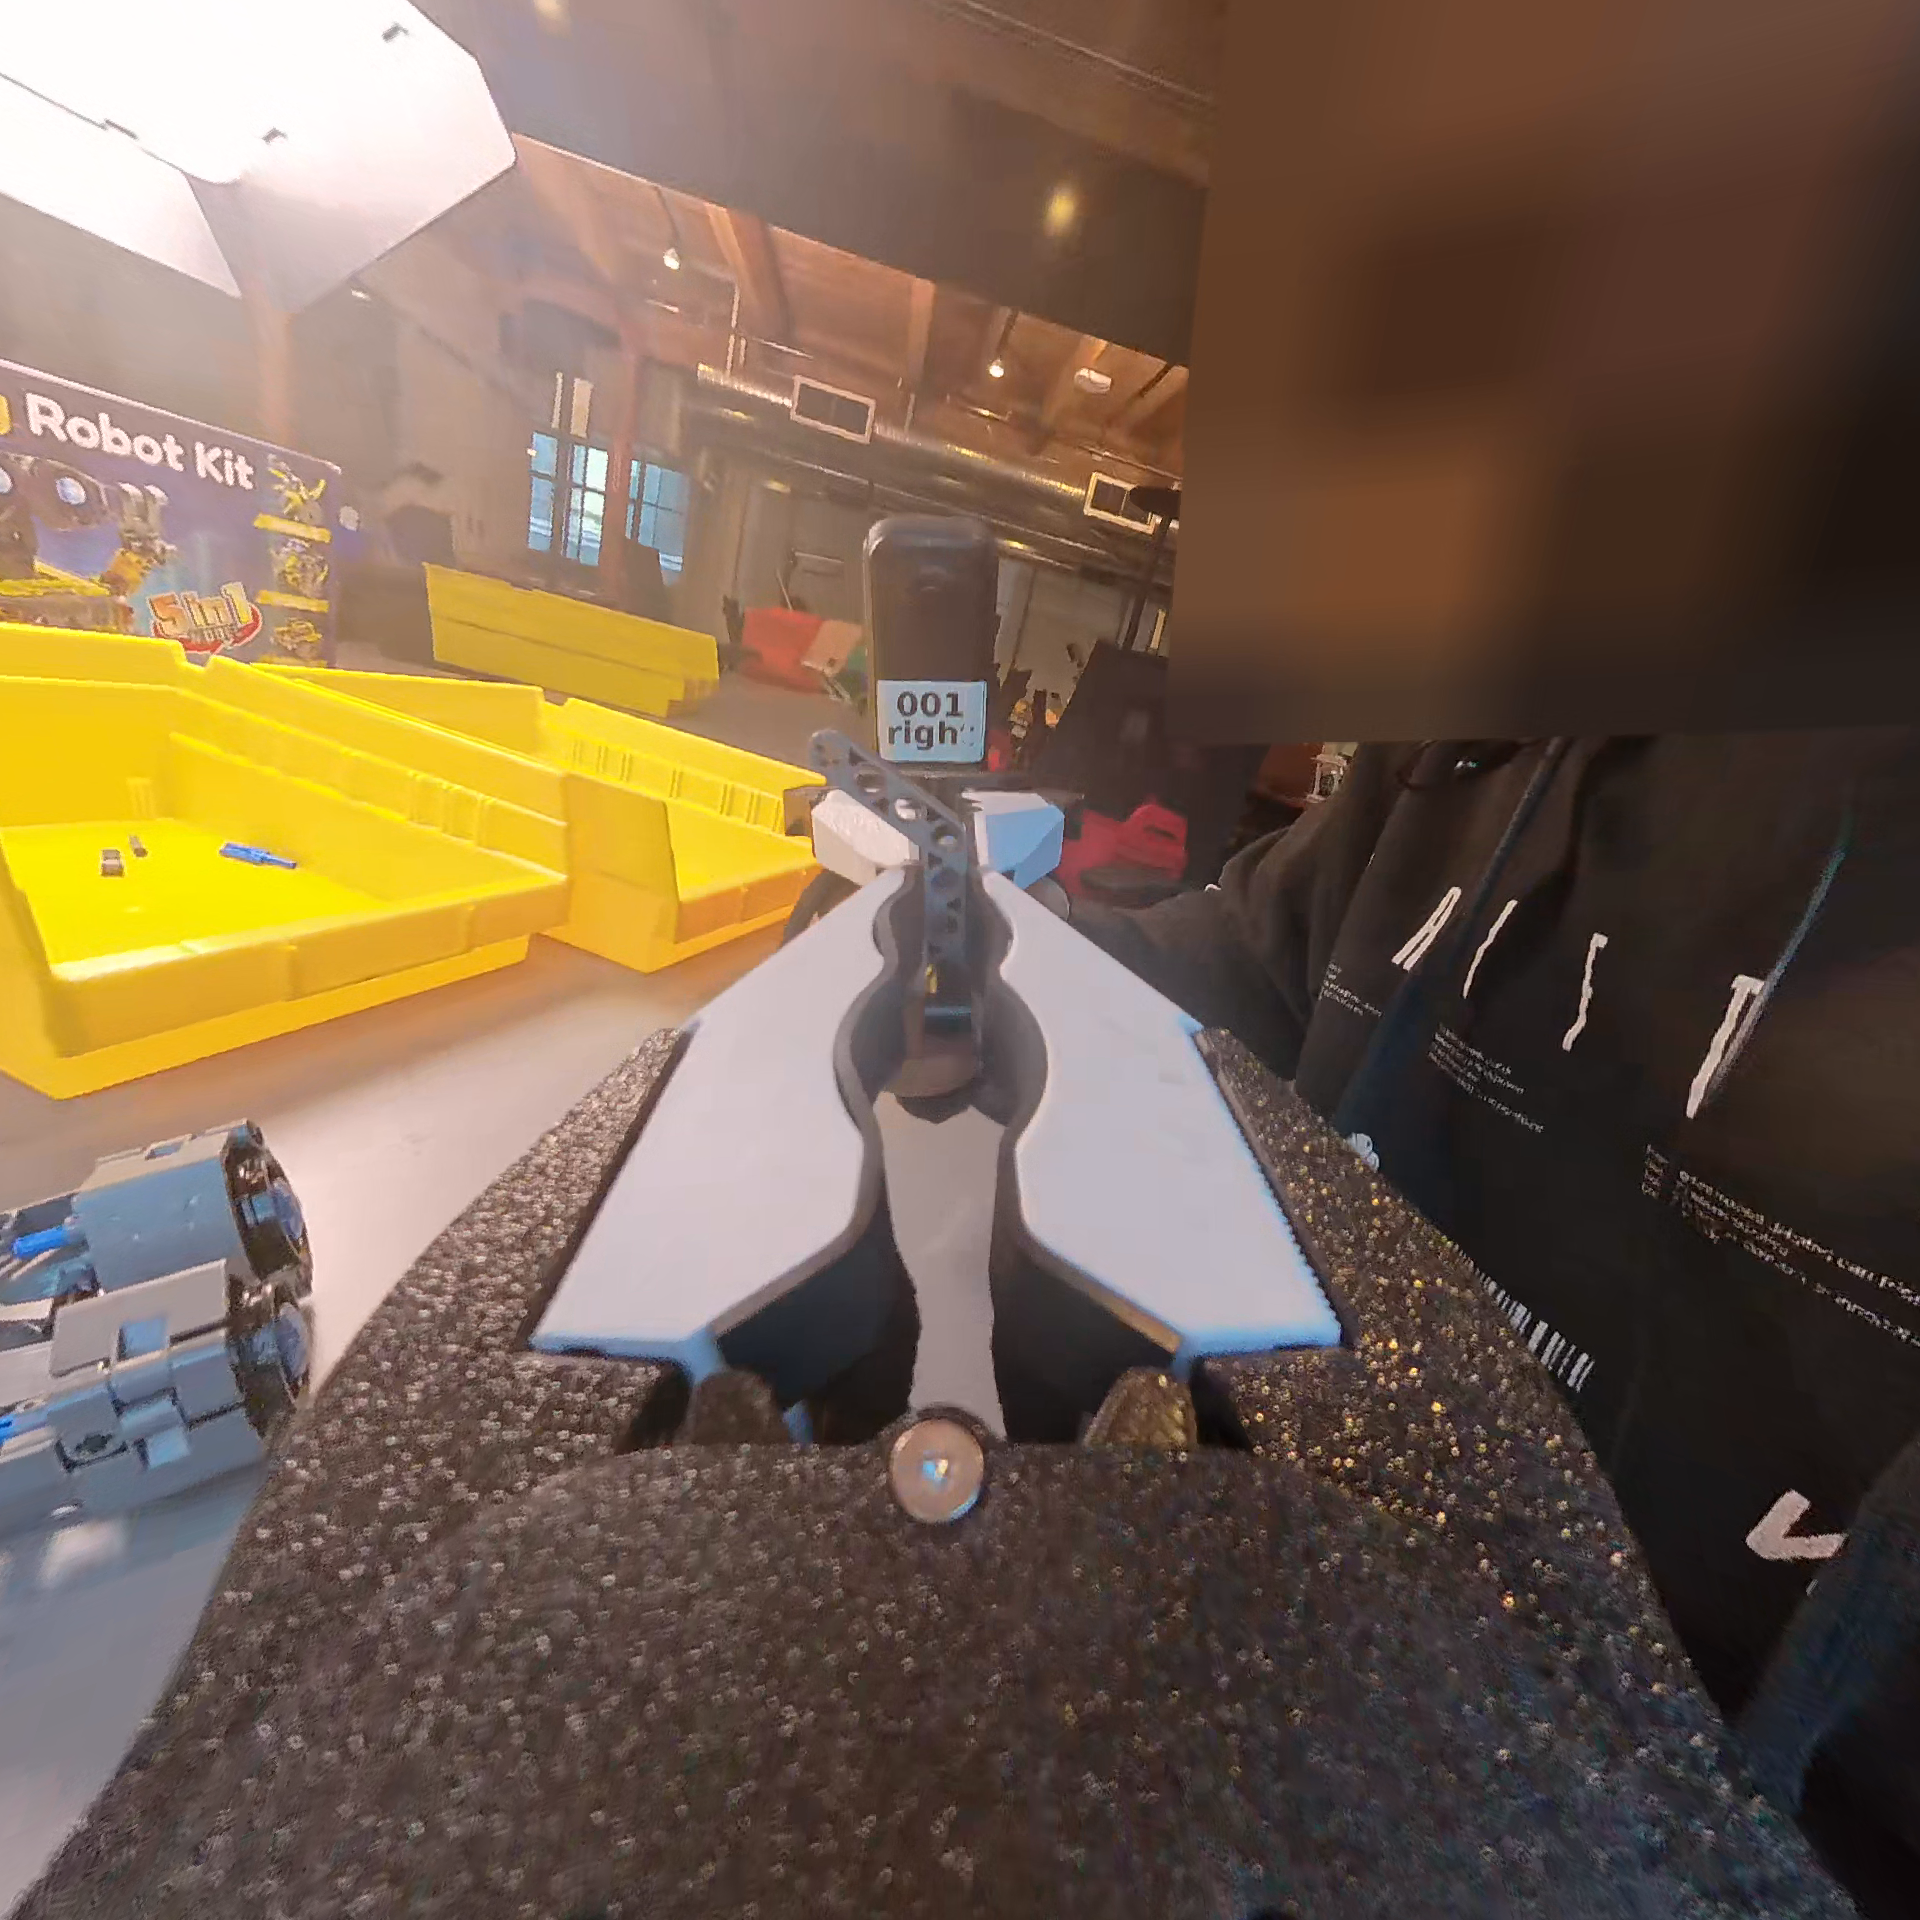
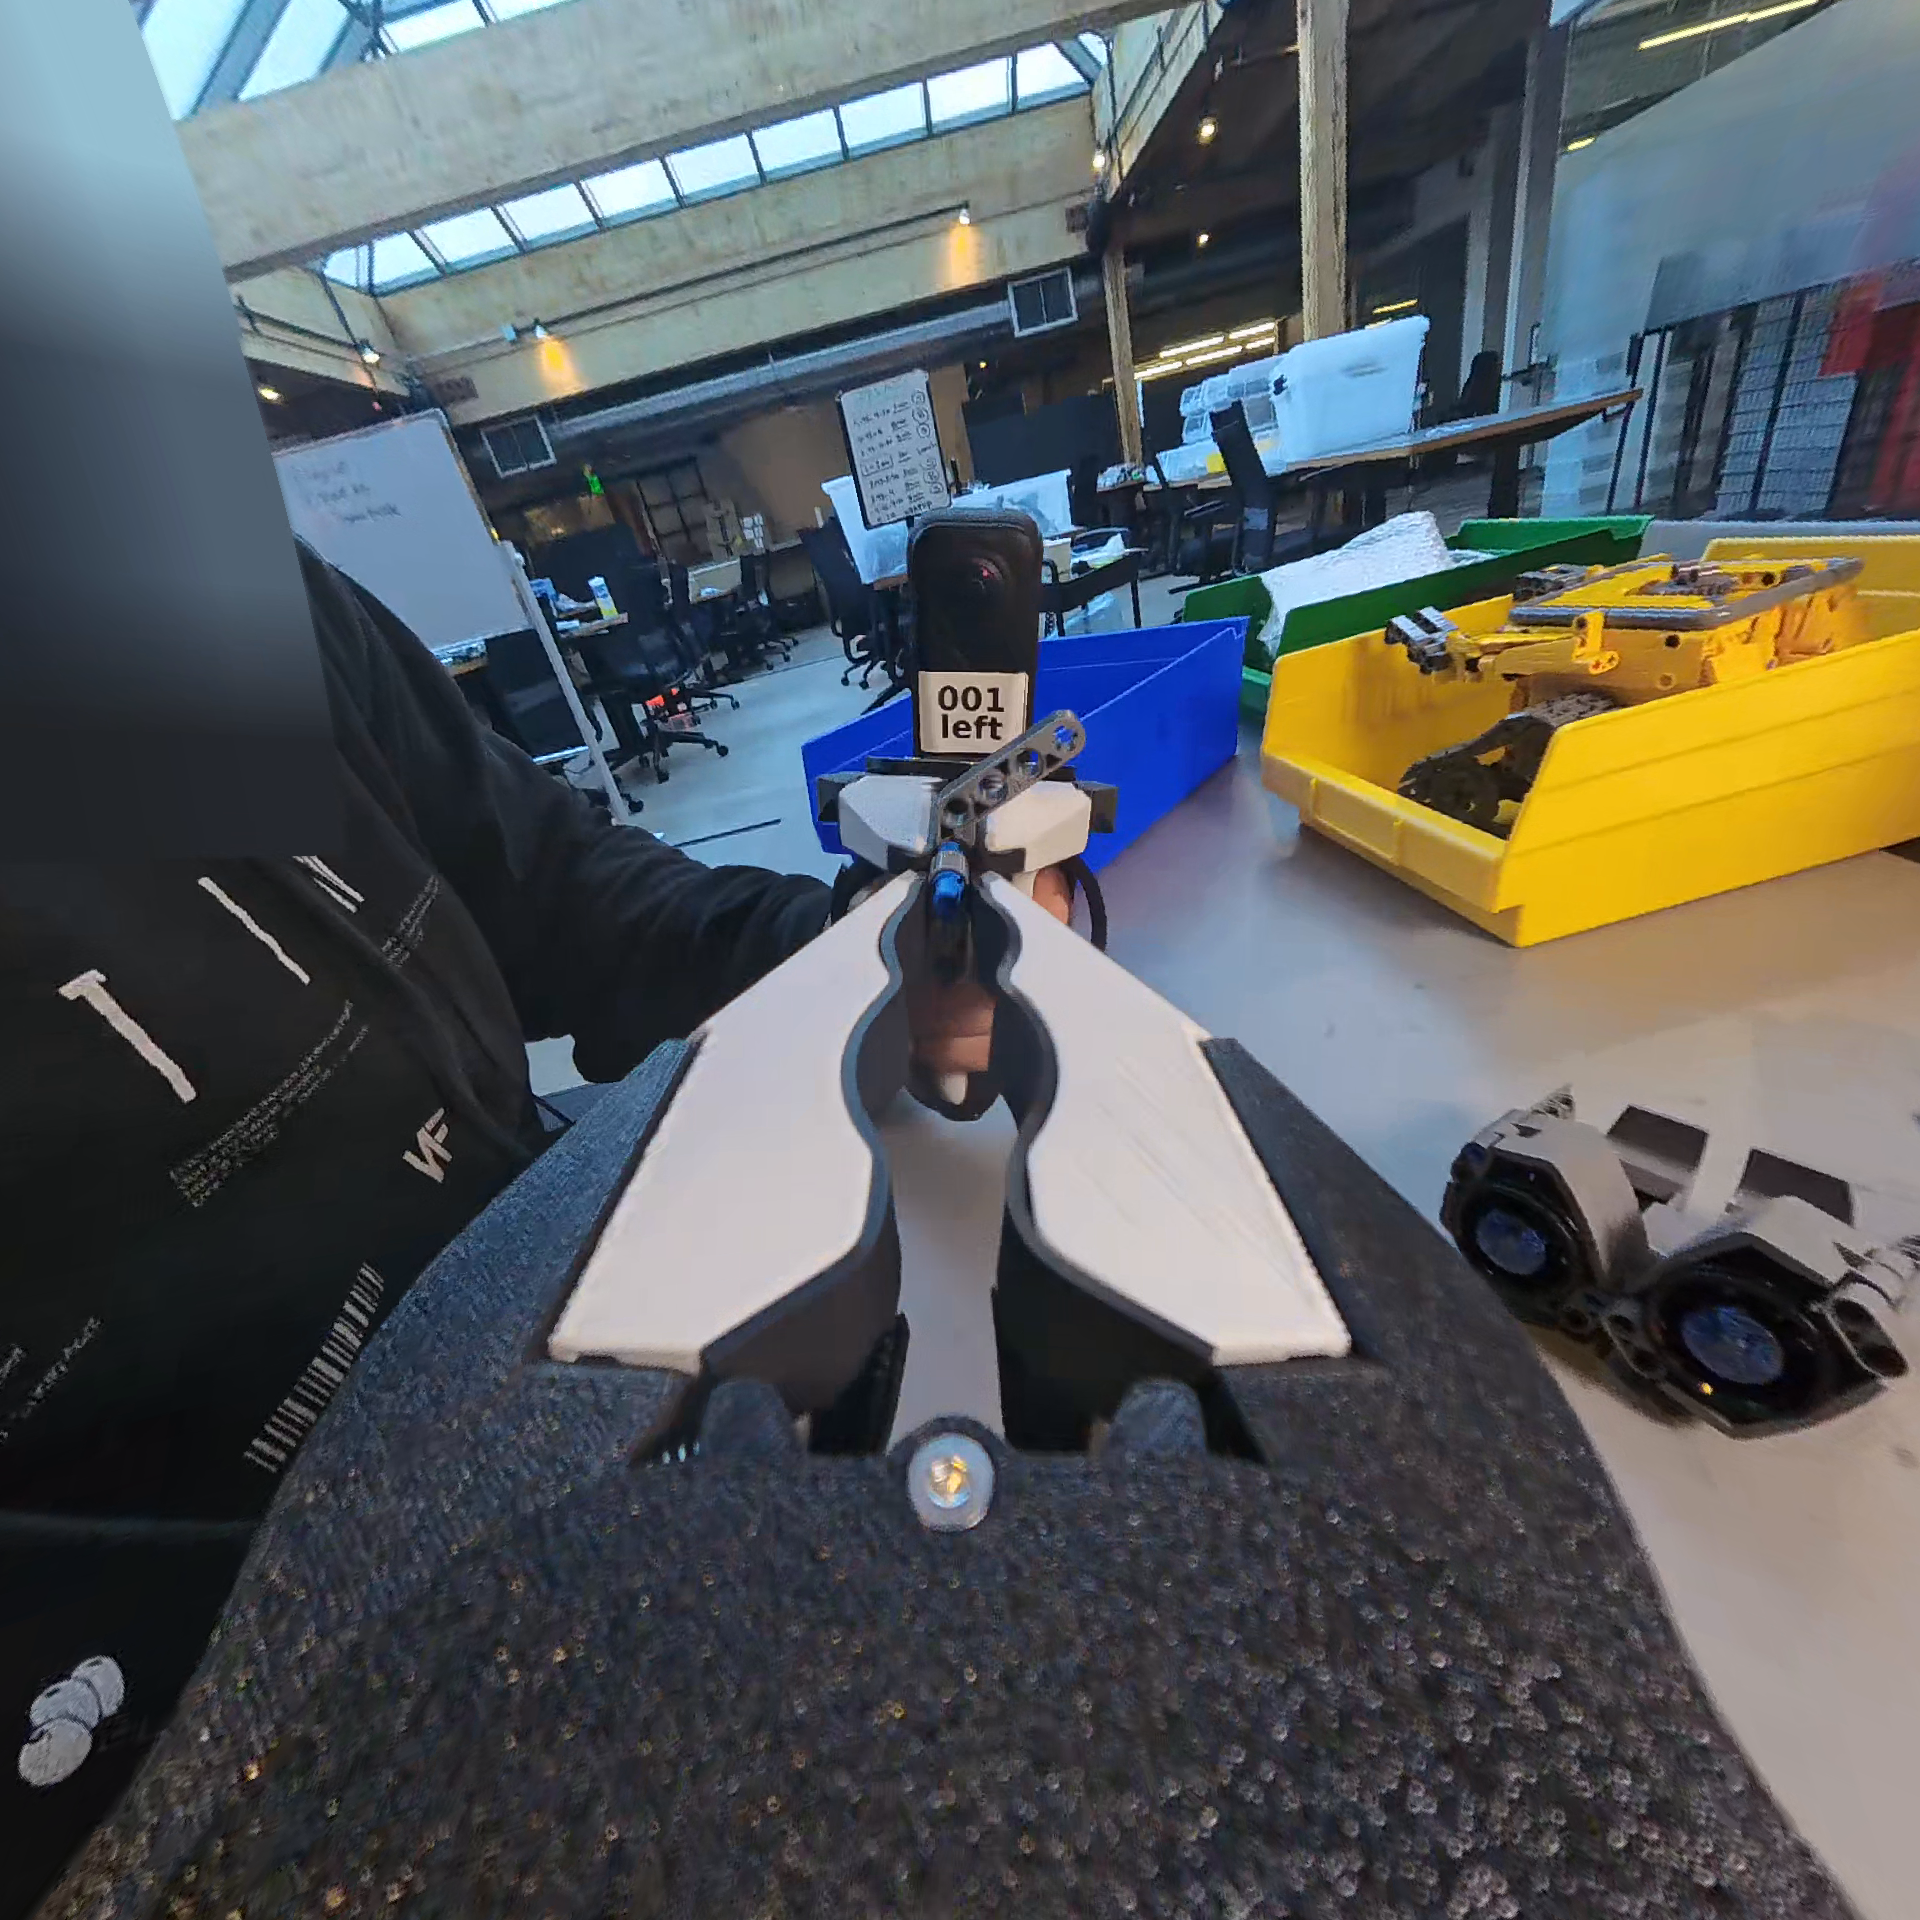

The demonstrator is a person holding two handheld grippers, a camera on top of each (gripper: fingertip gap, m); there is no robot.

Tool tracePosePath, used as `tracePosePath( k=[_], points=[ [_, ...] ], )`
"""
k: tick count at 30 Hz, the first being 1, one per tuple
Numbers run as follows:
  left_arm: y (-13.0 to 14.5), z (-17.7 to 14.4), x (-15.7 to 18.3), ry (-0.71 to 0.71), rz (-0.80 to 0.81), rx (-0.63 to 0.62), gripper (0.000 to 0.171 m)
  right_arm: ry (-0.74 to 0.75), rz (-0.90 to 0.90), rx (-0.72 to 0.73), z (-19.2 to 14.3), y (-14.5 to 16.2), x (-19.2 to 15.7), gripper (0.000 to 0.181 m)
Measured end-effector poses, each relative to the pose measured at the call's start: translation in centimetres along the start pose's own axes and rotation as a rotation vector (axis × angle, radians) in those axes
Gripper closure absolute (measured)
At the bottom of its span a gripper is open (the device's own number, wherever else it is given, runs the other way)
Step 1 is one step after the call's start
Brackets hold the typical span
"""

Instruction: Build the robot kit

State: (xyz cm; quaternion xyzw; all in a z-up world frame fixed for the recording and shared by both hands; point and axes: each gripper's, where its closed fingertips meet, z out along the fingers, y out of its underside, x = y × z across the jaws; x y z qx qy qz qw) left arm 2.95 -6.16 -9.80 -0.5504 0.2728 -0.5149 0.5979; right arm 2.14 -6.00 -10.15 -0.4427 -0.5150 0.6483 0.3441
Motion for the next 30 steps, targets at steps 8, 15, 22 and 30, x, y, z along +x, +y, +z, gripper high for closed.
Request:
tracePosePath(
  k=[8, 15, 22, 30],
  points=[
    [0.4, 0.0, -0.6, -0.050, 0.026, -0.079, 0.161, 0.002, 0.052, 0.022, -0.4, 0.3, 0.4, 0.176],
    [-0.3, -0.3, -1.0, -0.083, -0.014, -0.124, 0.164, 0.011, 0.054, 0.065, -0.7, 0.0, 0.7, 0.176],
    [0.1, -0.2, -0.3, -0.024, -0.068, -0.133, 0.164, 0.026, -0.014, 0.029, -0.6, 0.3, 0.4, 0.176],
    [0.4, -0.1, -0.3, -0.072, 0.083, -0.158, 0.165, 0.065, -0.093, -0.048, -0.5, 0.8, 0.5, 0.176]
  ],
)
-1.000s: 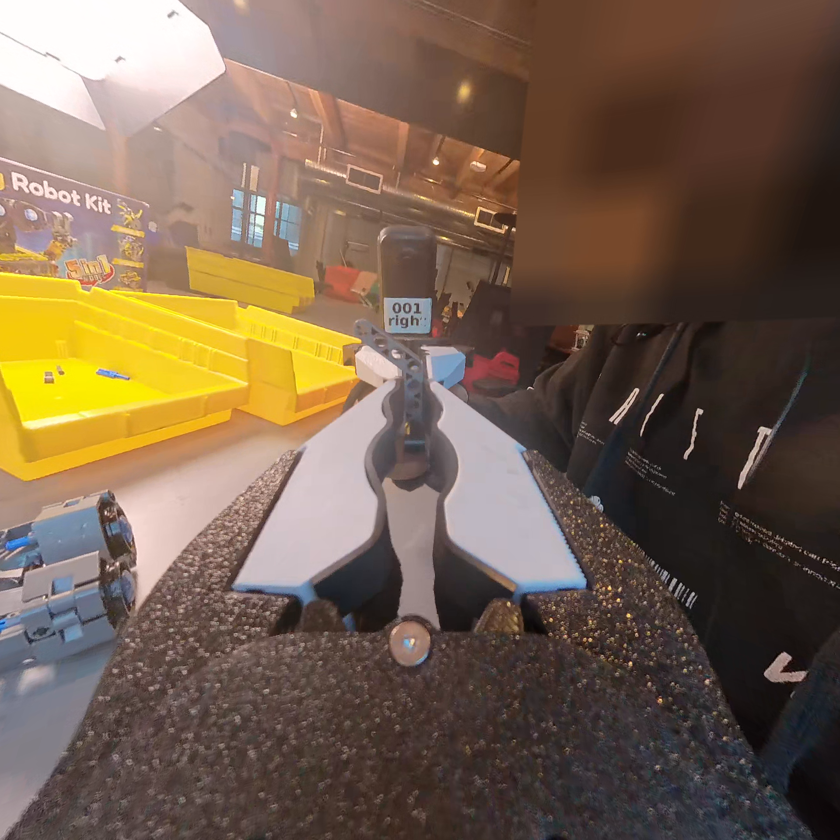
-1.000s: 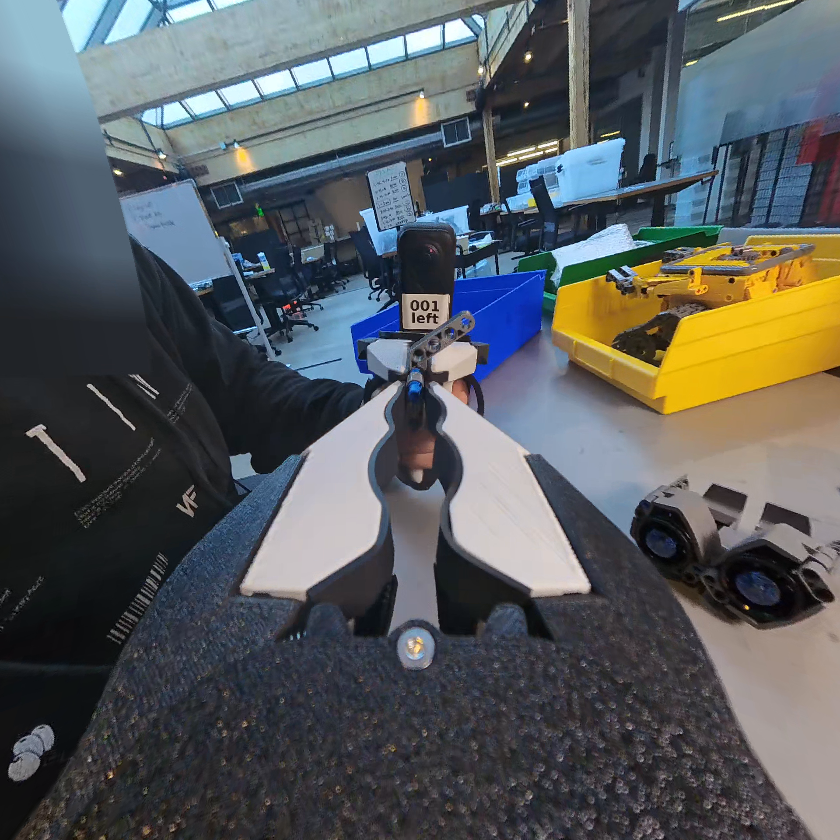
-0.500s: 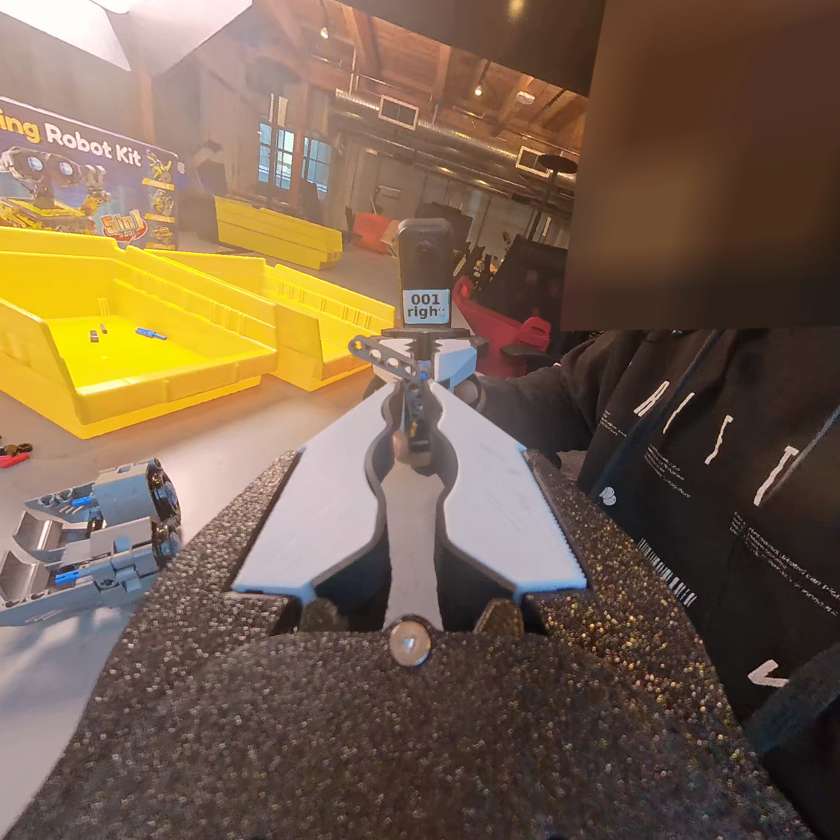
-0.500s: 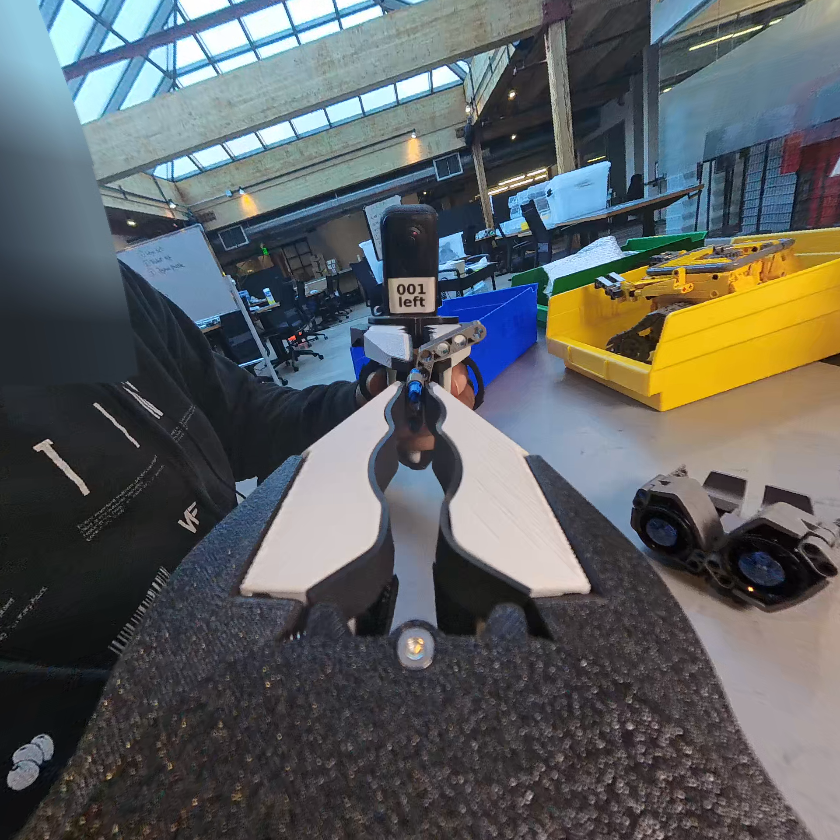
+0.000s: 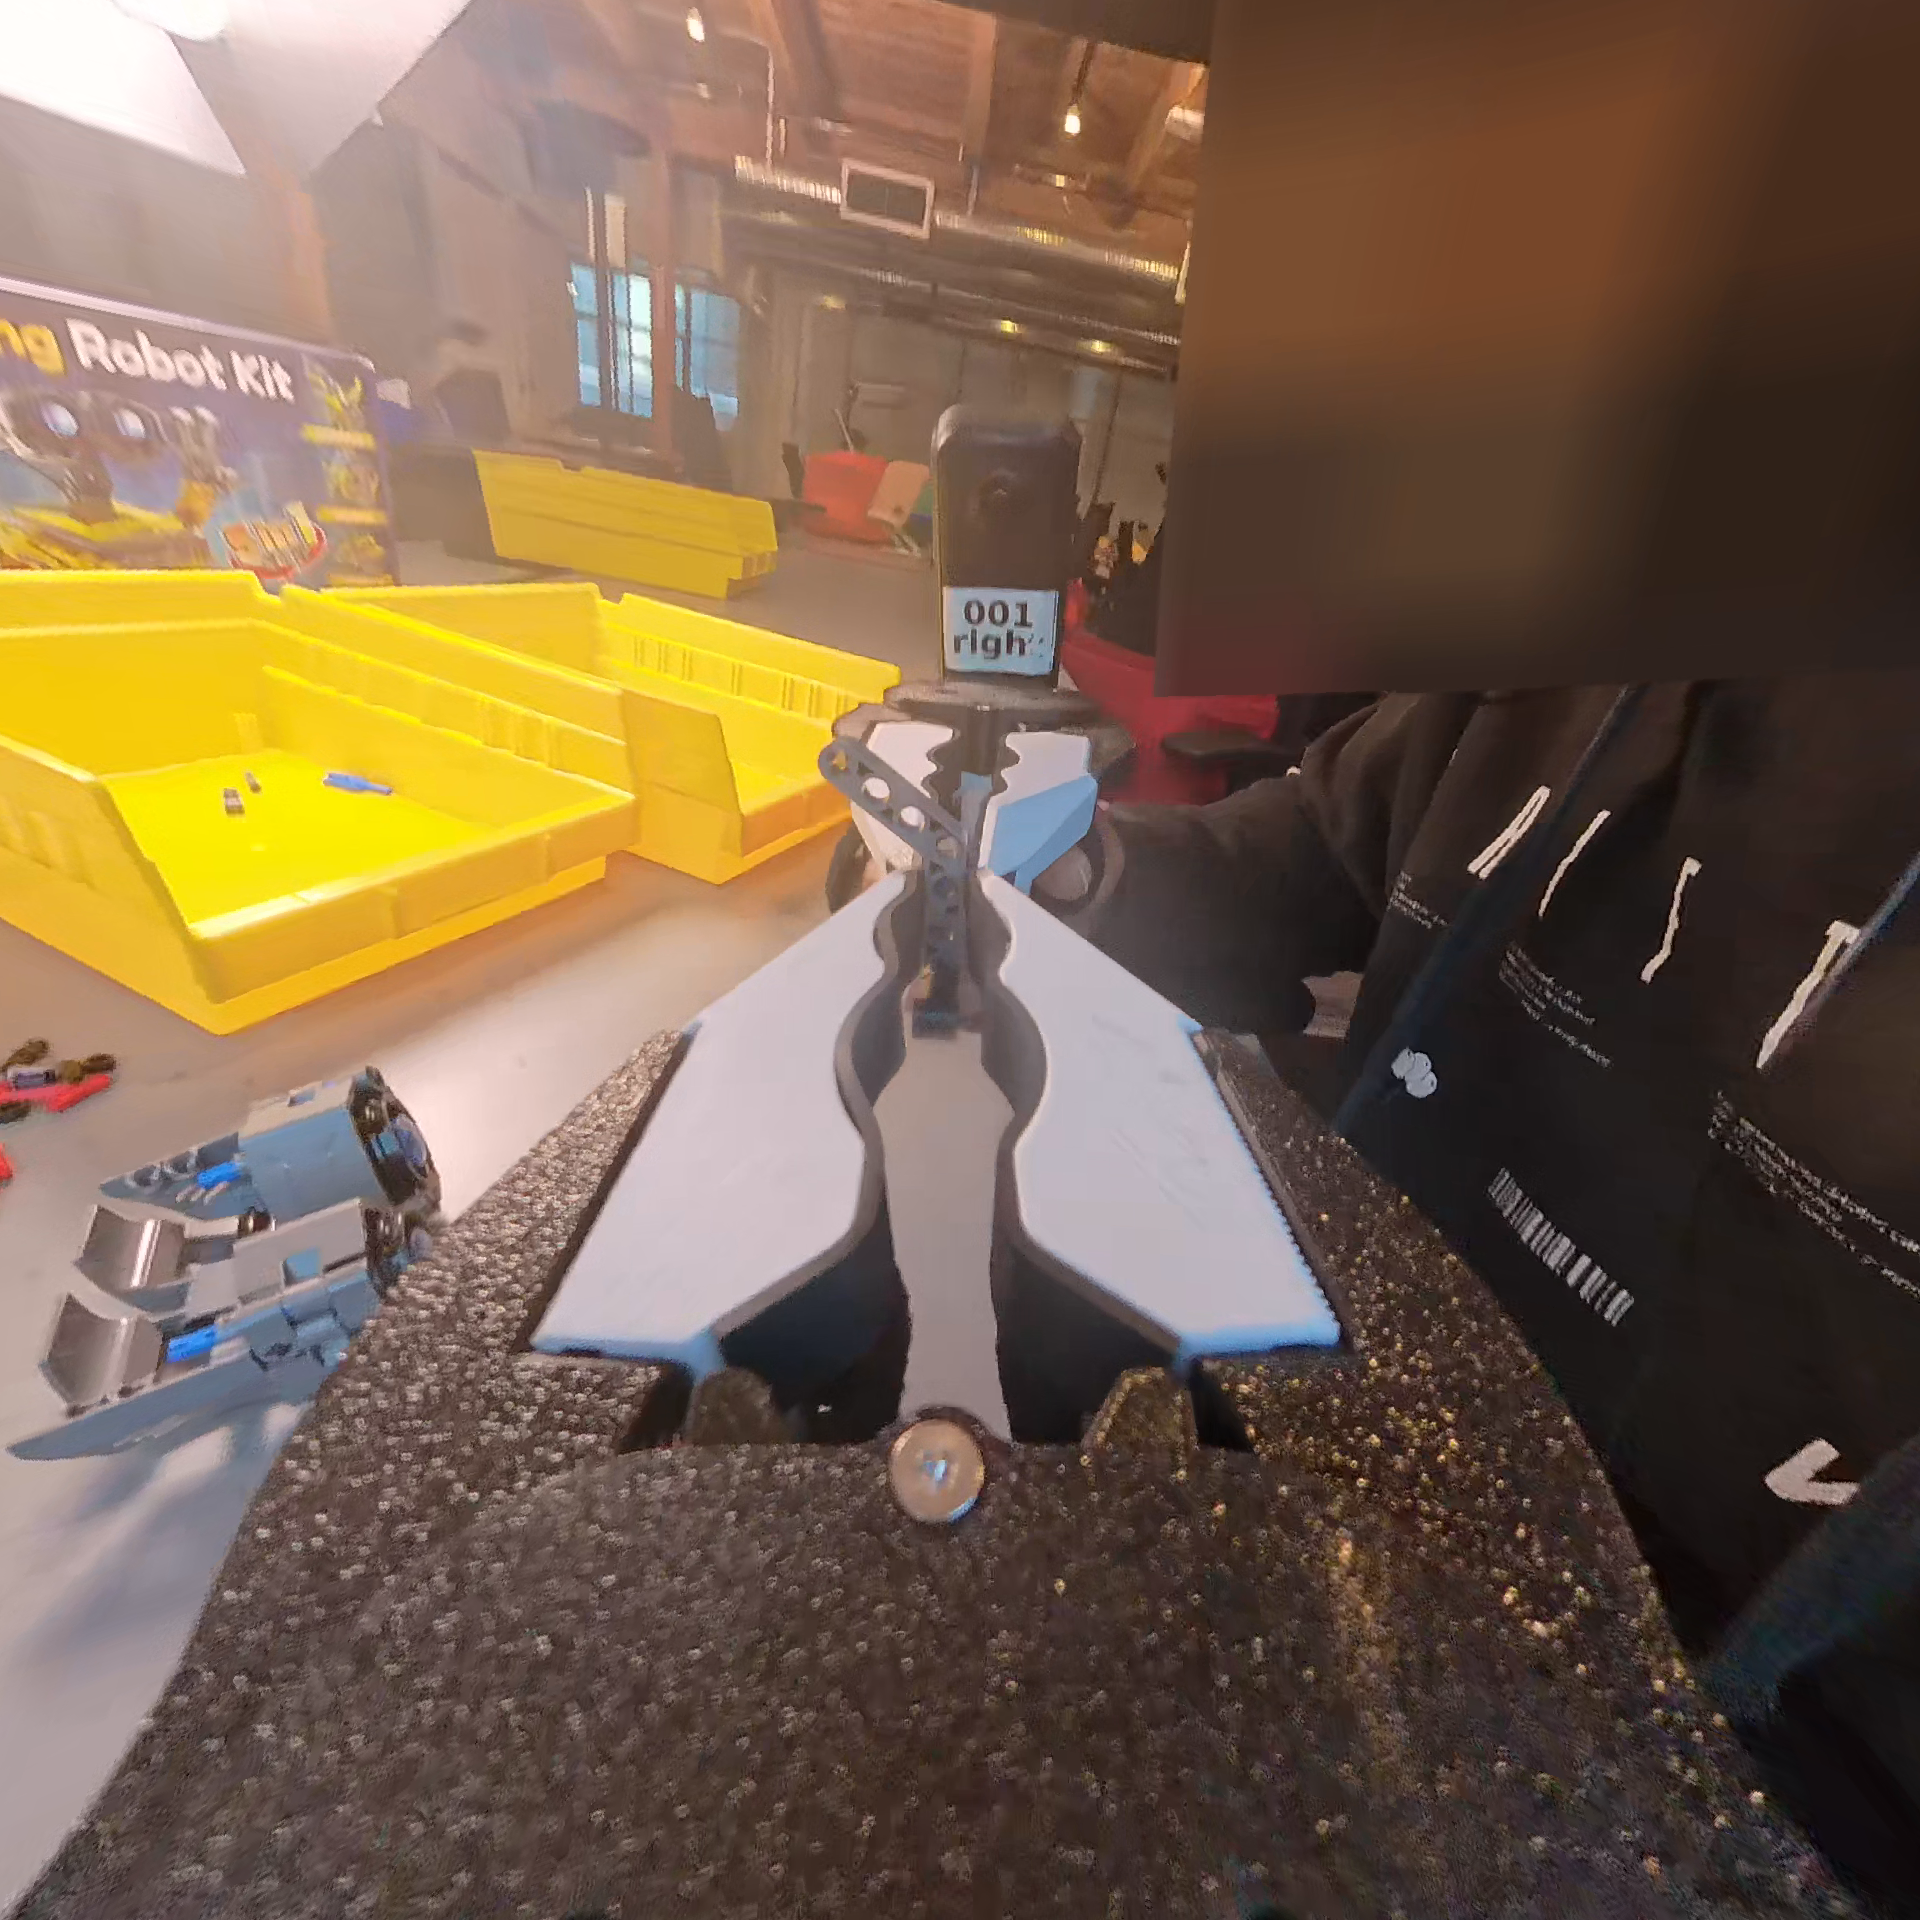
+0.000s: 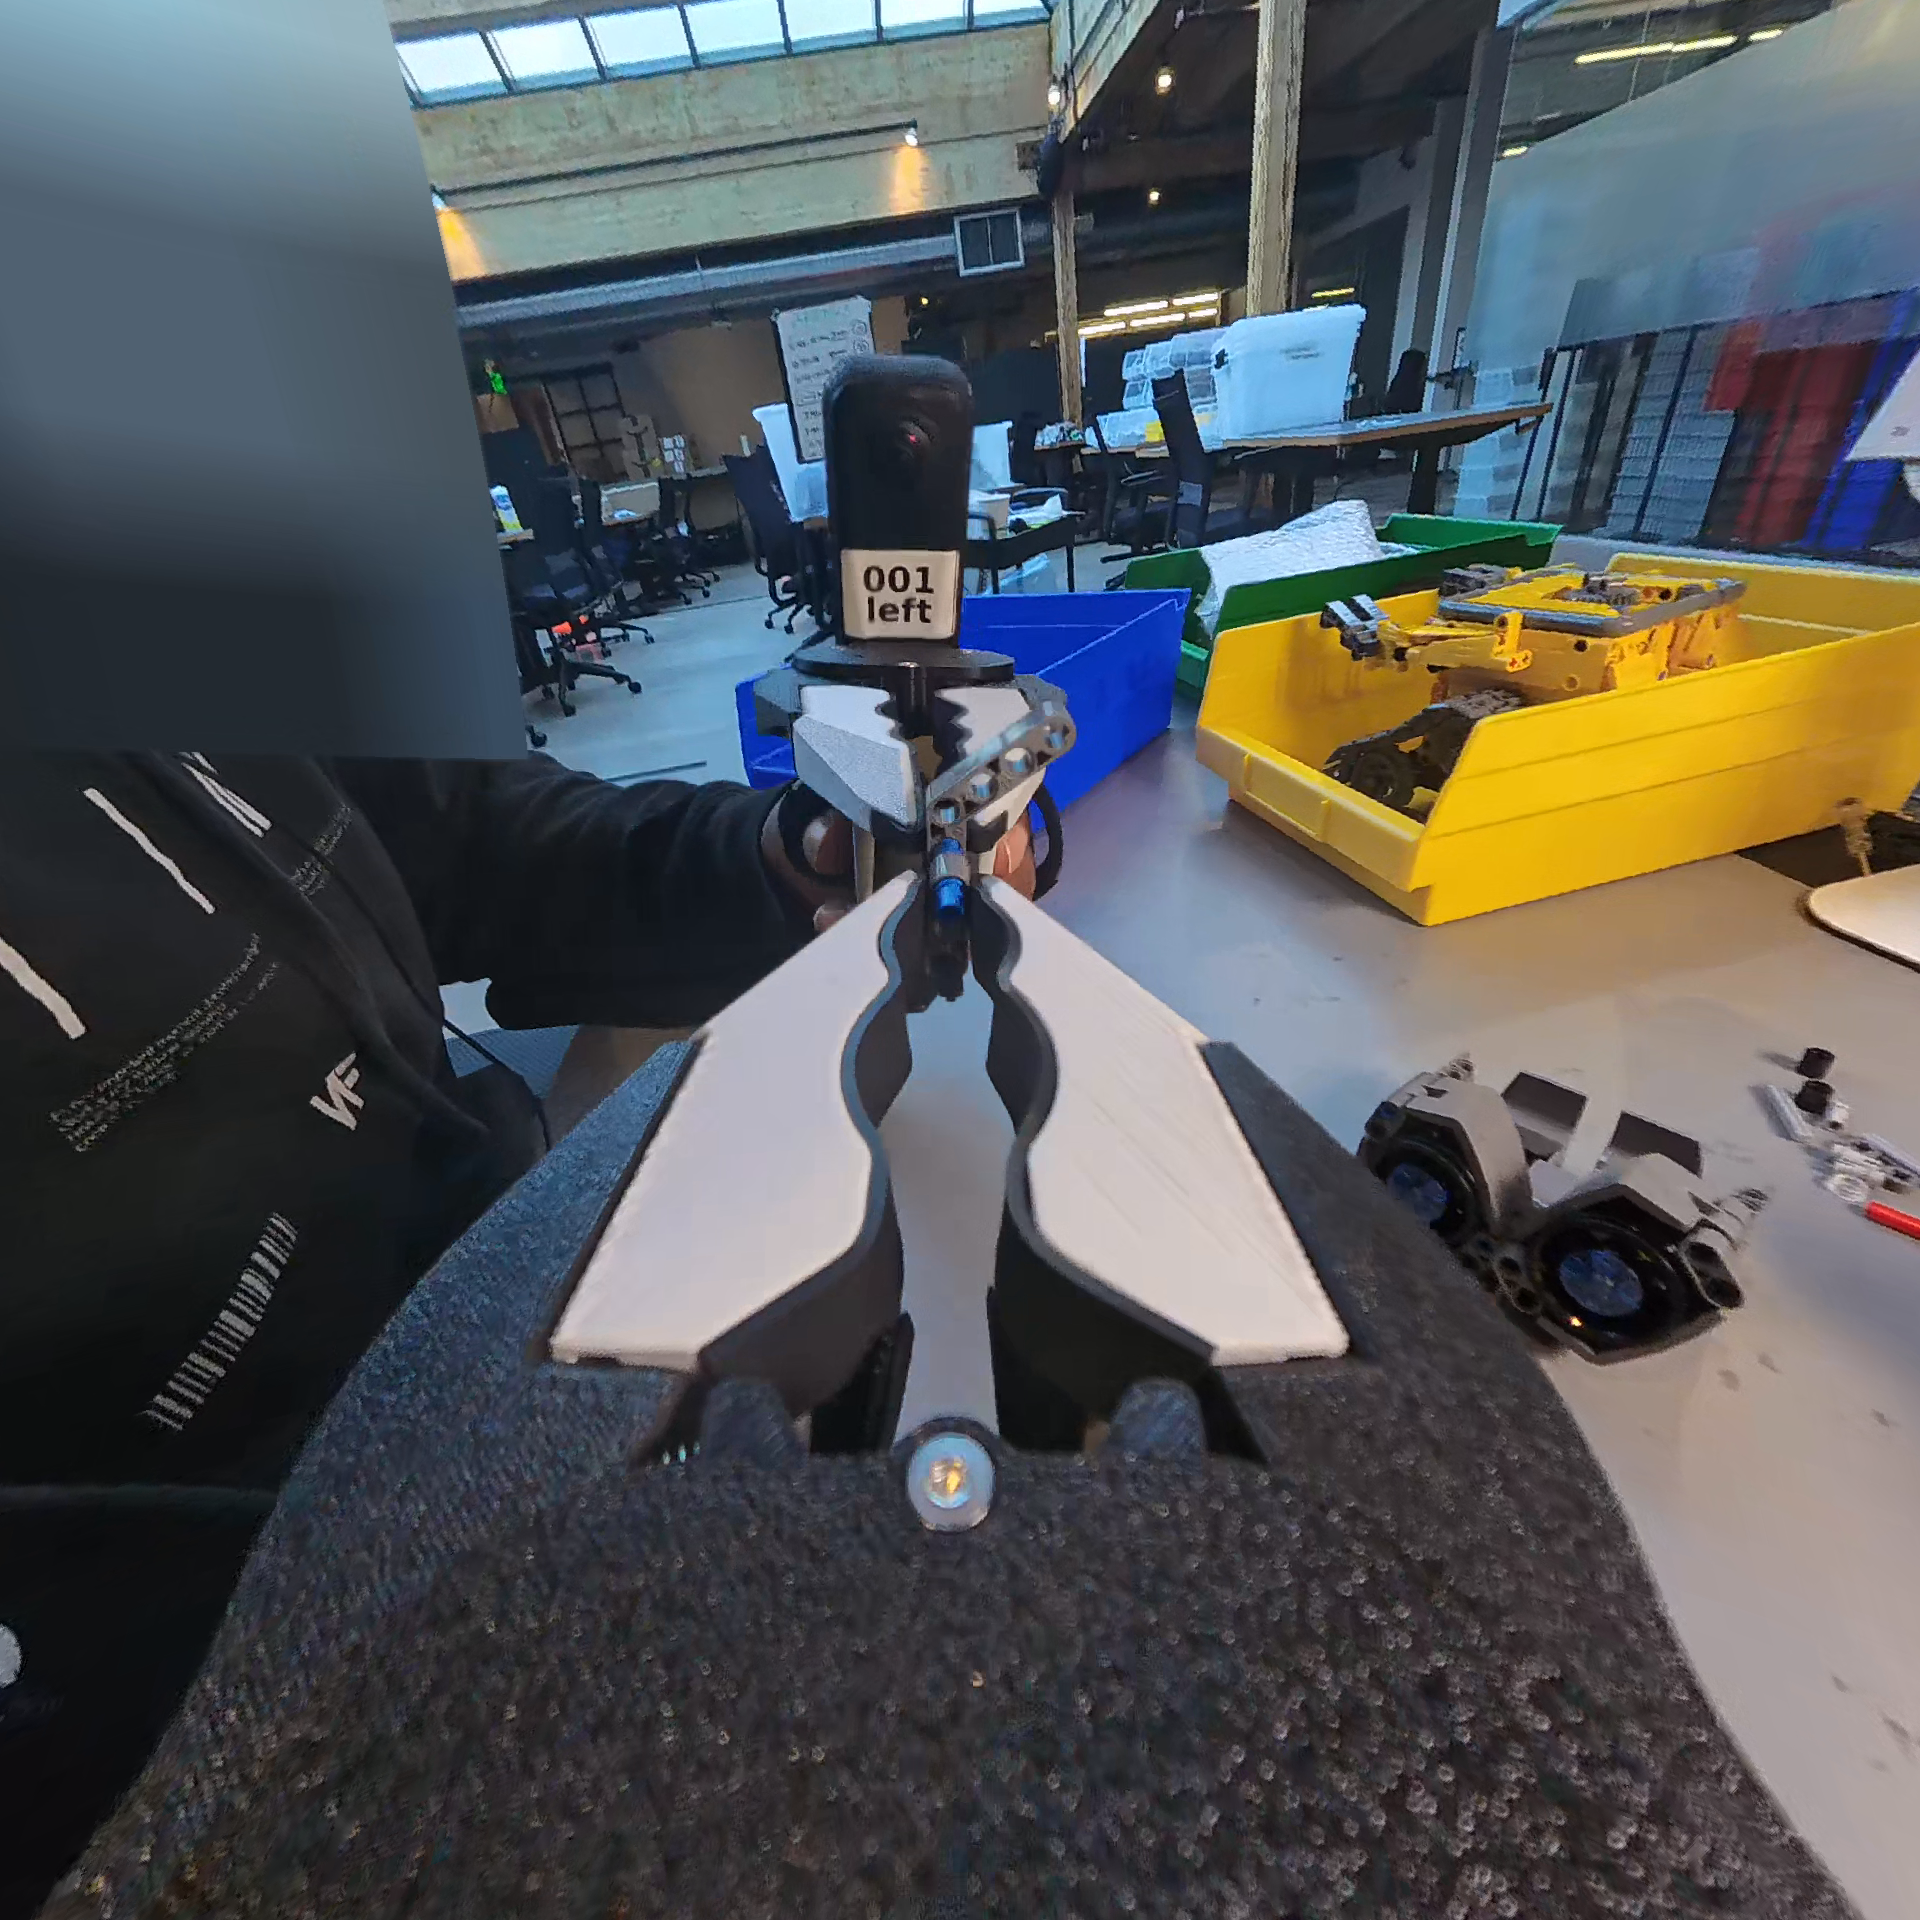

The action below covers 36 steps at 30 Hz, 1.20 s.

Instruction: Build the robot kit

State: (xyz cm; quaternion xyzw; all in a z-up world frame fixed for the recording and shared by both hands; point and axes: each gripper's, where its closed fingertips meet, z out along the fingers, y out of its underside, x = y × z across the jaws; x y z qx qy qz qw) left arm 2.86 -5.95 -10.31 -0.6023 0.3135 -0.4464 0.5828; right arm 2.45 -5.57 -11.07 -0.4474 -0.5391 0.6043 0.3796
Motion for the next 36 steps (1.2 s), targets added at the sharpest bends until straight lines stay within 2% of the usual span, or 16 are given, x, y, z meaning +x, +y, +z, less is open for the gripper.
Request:
tracePosePath(
  k=[5, 9, 21, 23, 26, 30, 36],
  points=[
    [-0.8, 0.2, -0.2, -0.005, -0.029, 0.095, 0.165, 0.014, 0.004, -0.004, 0.0, -0.5, 0.1, 0.176],
    [-0.6, 0.4, -0.4, -0.007, -0.048, 0.106, 0.166, 0.020, 0.025, -0.043, -0.2, -0.2, 0.3, 0.177],
    [1.2, 0.6, -0.9, -0.033, 0.019, -0.021, 0.166, 0.016, -0.049, -0.276, -0.2, 2.1, 0.6, 0.177],
    [0.6, 0.4, -1.2, -0.021, -0.051, 0.033, 0.165, 0.022, -0.017, -0.220, -0.1, 1.4, 0.8, 0.176],
    [-0.5, 0.3, -1.9, 0.015, -0.241, 0.162, 0.165, 0.033, 0.059, -0.093, 0.1, 0.1, 1.4, 0.176],
    [-1.4, -0.1, -2.3, 0.084, -0.427, 0.298, 0.166, 0.065, 0.080, -0.026, 0.4, -1.0, 1.7, 0.175],
    [-1.7, -0.3, -1.9, 0.123, -0.438, 0.343, 0.164, 0.077, 0.150, -0.026, 0.5, -1.4, 1.6, 0.176]
  ],
)
